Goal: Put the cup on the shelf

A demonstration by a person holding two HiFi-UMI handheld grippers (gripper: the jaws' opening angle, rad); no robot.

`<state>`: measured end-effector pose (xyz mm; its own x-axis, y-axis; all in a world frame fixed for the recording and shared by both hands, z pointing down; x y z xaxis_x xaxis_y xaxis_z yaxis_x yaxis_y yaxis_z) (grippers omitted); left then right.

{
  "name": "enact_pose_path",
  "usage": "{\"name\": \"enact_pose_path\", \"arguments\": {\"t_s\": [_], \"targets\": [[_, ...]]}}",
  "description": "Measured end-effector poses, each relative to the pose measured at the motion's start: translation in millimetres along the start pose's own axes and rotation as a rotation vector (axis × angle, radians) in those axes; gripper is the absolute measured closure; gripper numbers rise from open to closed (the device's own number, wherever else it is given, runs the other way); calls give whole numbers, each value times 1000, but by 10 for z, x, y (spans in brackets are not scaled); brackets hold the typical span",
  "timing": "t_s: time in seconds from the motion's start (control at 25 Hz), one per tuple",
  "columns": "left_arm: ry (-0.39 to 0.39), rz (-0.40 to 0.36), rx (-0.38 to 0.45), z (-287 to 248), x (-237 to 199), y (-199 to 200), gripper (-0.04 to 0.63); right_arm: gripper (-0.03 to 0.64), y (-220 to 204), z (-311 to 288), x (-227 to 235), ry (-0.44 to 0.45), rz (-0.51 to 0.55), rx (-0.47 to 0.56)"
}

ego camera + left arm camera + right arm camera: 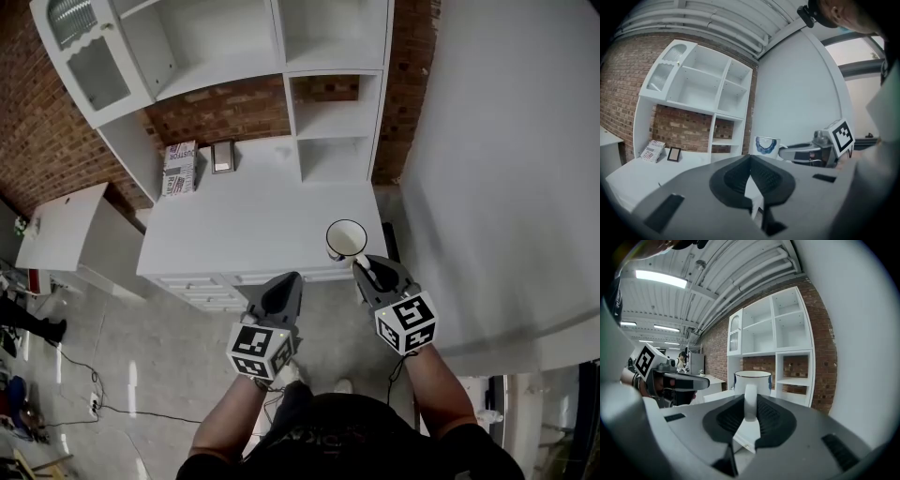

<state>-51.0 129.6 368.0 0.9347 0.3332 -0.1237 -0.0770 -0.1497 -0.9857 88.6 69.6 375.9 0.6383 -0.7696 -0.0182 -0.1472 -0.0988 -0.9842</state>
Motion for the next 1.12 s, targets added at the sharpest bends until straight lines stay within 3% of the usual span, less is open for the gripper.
{"name": "enact_pose_path", "arguments": {"t_s": [0.36,0.8,1.12], "targets": [[-36,-13,-29,-108,-552,95,591,557,88,-567,-95,-32,-26,-4],[-79,-6,-6,-313,-1335,222,591,557,218,-1307,-208,-82,-33,-10],[-136,-14,0,-402,-1636,282,591,557,275,-1607,-284,-131,-40,-8]]}}
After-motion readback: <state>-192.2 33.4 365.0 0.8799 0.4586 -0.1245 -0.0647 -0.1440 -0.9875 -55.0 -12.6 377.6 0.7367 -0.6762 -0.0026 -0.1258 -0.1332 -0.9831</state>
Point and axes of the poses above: the fingertips, and each gripper's own axes: z backward along the fingers, x to its right, y out of its top, the point moved 3 cm from there along z, backward along the fingers, and after that the axes turned 3 degrees about x, right-handed, at the moved point
